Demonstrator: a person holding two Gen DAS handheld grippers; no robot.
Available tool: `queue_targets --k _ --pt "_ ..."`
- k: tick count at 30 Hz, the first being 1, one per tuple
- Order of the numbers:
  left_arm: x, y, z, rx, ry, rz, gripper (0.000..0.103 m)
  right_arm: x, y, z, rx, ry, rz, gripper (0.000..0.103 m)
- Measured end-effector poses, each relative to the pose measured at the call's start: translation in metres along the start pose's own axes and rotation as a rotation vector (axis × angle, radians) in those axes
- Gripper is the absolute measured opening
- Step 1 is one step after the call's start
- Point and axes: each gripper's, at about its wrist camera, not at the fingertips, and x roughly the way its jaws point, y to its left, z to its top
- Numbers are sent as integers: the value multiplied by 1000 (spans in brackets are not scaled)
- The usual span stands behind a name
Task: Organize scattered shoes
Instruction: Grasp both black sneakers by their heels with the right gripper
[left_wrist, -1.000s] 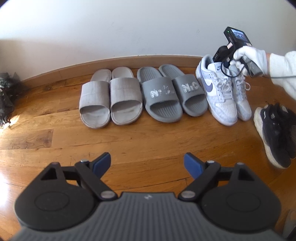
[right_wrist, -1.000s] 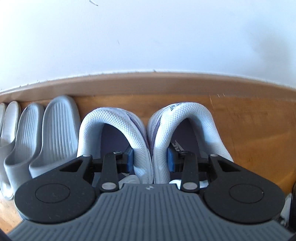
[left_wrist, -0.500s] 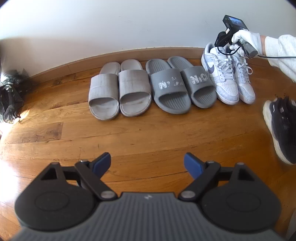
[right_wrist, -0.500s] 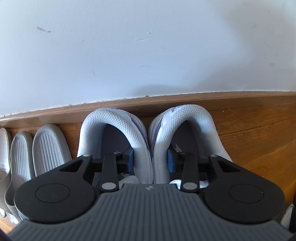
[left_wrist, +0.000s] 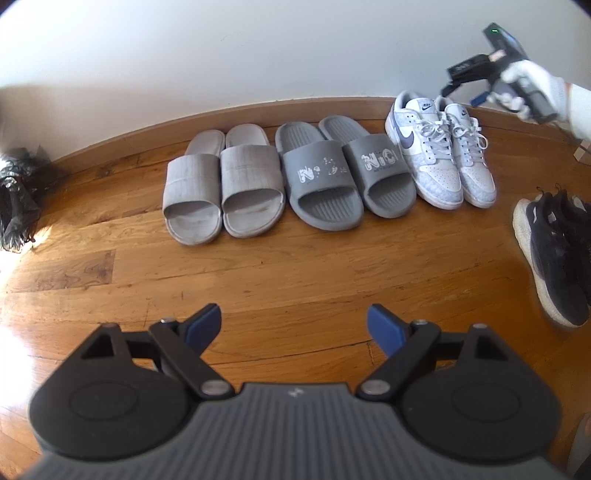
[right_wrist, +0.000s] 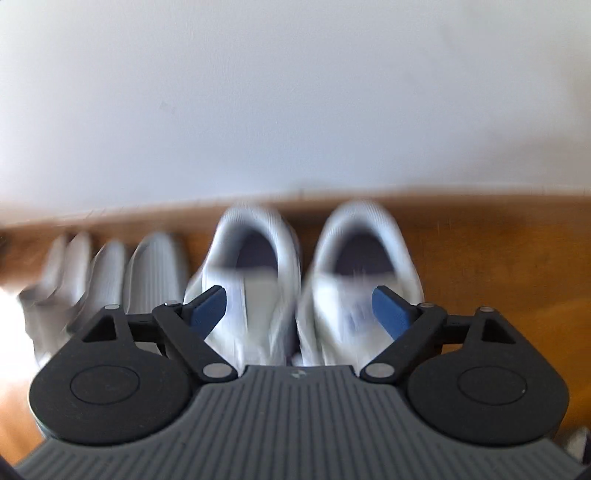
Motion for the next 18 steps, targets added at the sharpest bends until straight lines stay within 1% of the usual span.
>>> queue_targets --k 2,4,5,7,9,11,12,14,17,18 --pt "1 -5 1 12 1 5 86 -25 -18 -26 -15 4 -16 86" --pt "1 -13 3 31 3 7 86 -55 -41 -57 -27 14 21 85" --pt "0 -19 6 45 1 8 86 -72 -54 -76 -28 14 27 86" --pt "-2 -33 13 67 -11 5 86 -105 -83 -117 -7 17 7 86" --pt "-8 -51 28 50 -54 -40 86 -126 -106 -151 6 32 20 85" --pt "-11 -78 47 86 -84 -103 86 -134 -120 -175 -3 37 18 85" --pt "-14 -96 56 117 -101 -123 86 -135 -126 -192 -18 38 11 85" --pt "-23 -132 66 180 -155 -152 86 -128 -131 -212 -42 29 -4 86" --pt "-40 -168 74 241 -201 -220 86 -109 -129 -221 -72 -40 -46 86" --pt "-47 -176 74 254 -218 -234 86 -101 -131 -222 -61 -54 -49 86"
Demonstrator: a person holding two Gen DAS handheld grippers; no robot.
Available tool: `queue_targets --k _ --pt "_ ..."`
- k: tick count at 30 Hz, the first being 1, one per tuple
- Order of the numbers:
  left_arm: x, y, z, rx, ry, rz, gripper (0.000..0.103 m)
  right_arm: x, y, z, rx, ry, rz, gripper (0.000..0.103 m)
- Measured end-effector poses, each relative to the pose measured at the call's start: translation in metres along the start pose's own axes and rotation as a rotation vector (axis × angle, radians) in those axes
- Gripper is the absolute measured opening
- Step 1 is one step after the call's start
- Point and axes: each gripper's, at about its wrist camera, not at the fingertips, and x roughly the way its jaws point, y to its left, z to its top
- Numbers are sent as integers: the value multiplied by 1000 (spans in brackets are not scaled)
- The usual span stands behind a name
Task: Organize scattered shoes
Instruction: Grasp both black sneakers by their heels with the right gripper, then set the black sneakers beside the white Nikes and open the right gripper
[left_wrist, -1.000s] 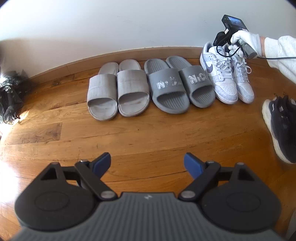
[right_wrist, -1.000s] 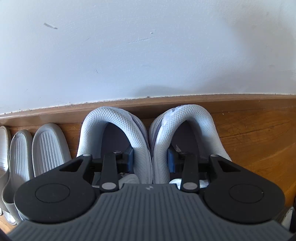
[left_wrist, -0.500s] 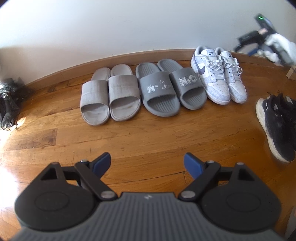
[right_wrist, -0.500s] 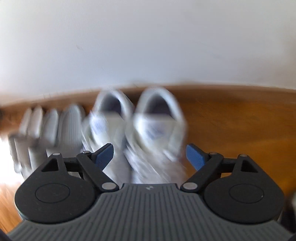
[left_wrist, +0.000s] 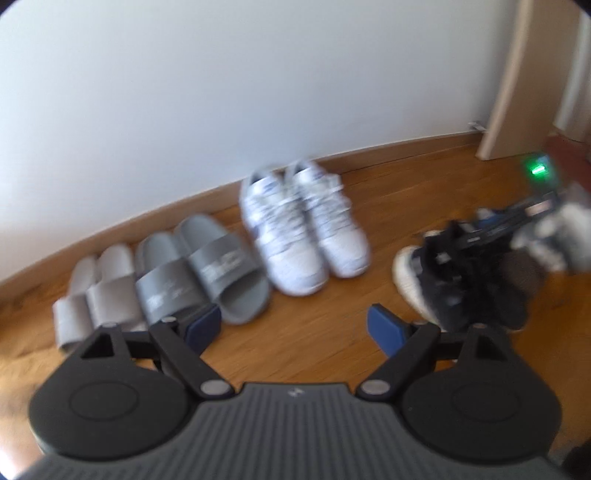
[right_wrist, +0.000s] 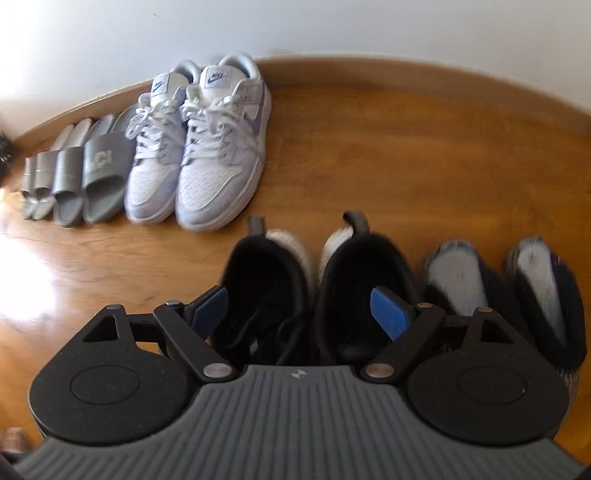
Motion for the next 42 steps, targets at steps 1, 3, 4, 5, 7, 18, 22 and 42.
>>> queue_targets --k 1,3,4,5,7,18,22,42 --pt "-4 -6 1 9 -13 -7 86 8 -4 1 33 7 11 85" --pt "-12 -18 1 25 -22 -15 86 35 -9 1 103 59 18 57" --pt "-14 -21 0 28 -23 -16 86 42 -8 -1 94 63 -7 23" --pt "-16 -23 -1 24 -23 -19 86 49 -2 -2 63 59 -53 19" --pt "-17 -23 -5 14 -9 -19 86 56 10 1 5 38 -125 17" --pt "15 -27 8 34 16 87 87 106 -7 104 24 -29 -143 16" --pt "25 -34 33 -30 -44 82 87 127 -11 147 31 -95 -150 16" --pt "29 -44 22 -186 -76 106 87 198 -29 247 195 -67 -72 27"
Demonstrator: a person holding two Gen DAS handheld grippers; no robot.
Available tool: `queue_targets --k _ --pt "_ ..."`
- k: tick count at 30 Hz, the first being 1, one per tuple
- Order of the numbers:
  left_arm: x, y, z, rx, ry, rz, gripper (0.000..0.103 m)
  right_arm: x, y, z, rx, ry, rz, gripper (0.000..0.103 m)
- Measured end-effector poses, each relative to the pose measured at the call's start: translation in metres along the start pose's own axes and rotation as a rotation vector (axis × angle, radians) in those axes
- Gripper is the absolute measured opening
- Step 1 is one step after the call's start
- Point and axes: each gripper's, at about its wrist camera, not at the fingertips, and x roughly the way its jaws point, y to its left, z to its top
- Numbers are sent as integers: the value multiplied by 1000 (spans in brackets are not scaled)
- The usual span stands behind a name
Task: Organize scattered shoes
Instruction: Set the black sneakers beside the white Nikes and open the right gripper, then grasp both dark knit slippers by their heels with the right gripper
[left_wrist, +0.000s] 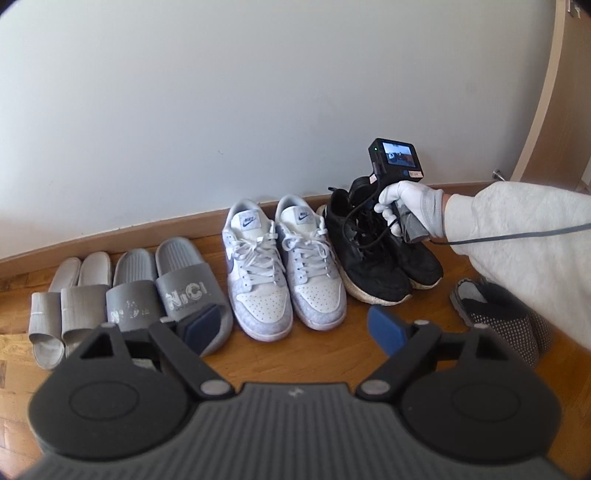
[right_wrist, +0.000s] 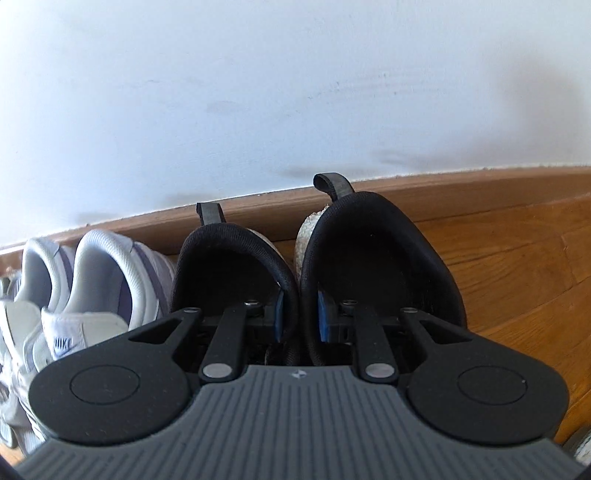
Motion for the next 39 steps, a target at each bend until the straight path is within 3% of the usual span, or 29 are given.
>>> queue_targets --k 2,3,6,10,11,16,22,29,31,33,34,39 --pt "0 -2 0 7 -3 -1 87 -3 -5 -4 20 1 52 54" --pt "-2 -3 -1 11 -4 -3 87 -9 -9 -10 2 3 90 59" --pt "-6 -8 0 21 -10 -20 87 -41 -19 -31 -92 -20 126 61" --pt "-11 -20 7 48 -42 -40 87 -114 -70 -65 -96 -63 188 64" --pt "-12 -23 8 53 -48 -46 87 -134 -89 -75 -86 -73 192 69" --pt "-14 -47 7 99 -67 -107 87 -214 -196 -137 -102 -72 82 78" --pt "-16 -87 9 141 -76 -194 87 -210 -264 -191 27 6 -19 78" --pt "-34 -109 16 155 -120 -266 87 -158 -259 -220 24 216 -98 78" --pt "-38 -109 16 159 -128 -270 87 -150 -253 -226 -6 242 -132 73" --pt "-40 -106 14 155 -141 -258 87 -145 -245 -231 -48 248 -177 53" --pt "-40 -105 14 151 -145 -250 87 -143 -242 -234 -58 249 -181 35" --pt "-30 -96 13 117 -129 -223 87 -141 -227 -236 -82 219 -261 24"
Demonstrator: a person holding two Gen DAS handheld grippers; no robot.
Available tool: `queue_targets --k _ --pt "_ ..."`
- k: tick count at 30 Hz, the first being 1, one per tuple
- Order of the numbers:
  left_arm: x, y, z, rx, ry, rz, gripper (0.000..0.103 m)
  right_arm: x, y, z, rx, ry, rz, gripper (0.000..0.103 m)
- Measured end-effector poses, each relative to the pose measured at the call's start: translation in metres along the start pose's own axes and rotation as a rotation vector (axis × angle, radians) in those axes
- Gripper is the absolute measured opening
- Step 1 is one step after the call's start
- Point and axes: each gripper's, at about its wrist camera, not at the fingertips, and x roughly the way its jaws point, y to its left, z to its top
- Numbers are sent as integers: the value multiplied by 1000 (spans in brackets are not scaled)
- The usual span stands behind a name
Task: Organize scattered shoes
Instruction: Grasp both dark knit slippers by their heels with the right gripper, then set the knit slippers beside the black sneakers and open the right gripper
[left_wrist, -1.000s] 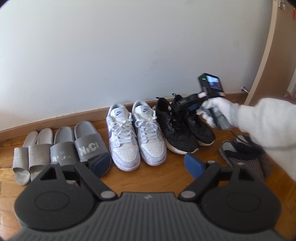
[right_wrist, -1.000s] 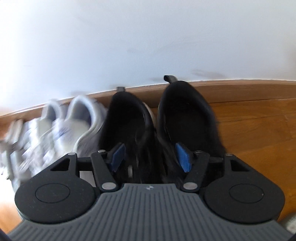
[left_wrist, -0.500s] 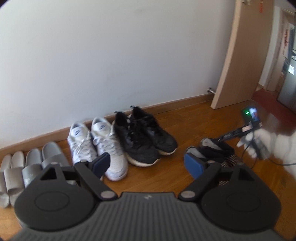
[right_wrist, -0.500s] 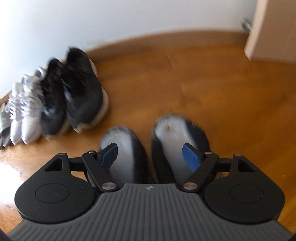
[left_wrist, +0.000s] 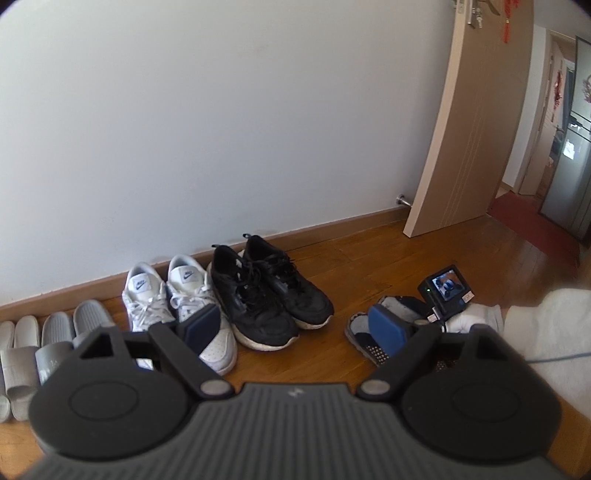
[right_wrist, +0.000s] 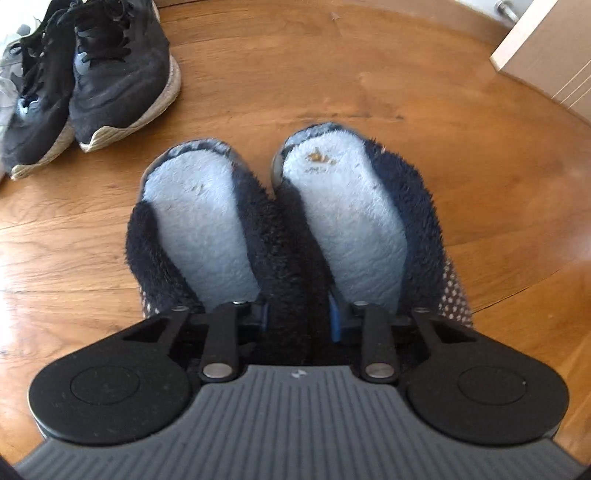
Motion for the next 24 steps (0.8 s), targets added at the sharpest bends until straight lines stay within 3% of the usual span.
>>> queue_targets --k 5,10,14,18,21,24 --pt "3 5 -2 -3 11 7 87 -11 -14 6 24 -33 25 23" --pt "12 14 -6 -24 41 19 87 -15 -29 42 30 -84 -12 21" --pt "18 23 -11 -30 46 47 87 -12 -24 95 -21 -110 -50 21" --pt "32 35 -13 -61 82 74 87 0 -9 143 -24 -137 -8 21" --pt "36 43 -14 -78 84 100 87 14 2 172 -1 -139 22 21" --pt "37 52 -15 -104 92 131 87 34 19 194 -17 -107 -12 21"
